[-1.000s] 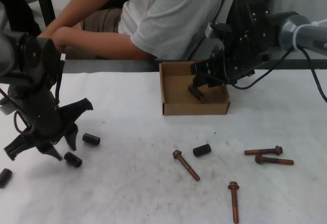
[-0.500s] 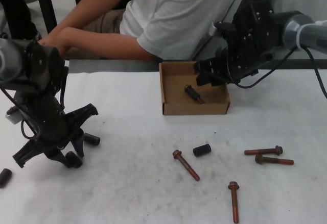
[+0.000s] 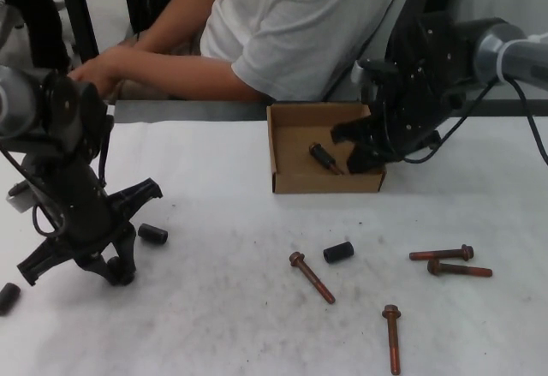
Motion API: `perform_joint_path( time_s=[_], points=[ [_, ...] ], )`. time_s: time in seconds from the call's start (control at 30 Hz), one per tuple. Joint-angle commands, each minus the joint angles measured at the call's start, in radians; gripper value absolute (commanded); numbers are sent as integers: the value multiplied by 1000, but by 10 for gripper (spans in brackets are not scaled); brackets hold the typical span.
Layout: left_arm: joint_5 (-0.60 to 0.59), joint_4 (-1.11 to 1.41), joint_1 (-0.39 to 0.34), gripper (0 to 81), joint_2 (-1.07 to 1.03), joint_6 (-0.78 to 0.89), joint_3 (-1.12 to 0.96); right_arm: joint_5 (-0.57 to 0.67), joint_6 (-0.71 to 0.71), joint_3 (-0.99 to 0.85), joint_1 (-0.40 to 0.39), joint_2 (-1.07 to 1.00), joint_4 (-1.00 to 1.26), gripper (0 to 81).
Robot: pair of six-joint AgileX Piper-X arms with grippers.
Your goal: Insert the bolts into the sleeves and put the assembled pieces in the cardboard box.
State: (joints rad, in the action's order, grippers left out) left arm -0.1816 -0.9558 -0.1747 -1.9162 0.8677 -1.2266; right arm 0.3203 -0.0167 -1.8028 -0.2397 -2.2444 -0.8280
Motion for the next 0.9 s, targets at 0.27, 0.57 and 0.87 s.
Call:
perform_joint_path(
  time_s=[0.27, 0.57, 0.87],
  points=[
    [35, 37, 0, 8, 31, -186, 12, 16, 44, 2, 2, 199, -47, 2],
    [31, 156, -63, 8, 128, -374, 14, 0, 60, 180, -12, 394, -133, 2],
    [-32, 424, -154, 8, 312, -386, 184, -76, -16, 413, -73, 595, -198, 2]
  ],
)
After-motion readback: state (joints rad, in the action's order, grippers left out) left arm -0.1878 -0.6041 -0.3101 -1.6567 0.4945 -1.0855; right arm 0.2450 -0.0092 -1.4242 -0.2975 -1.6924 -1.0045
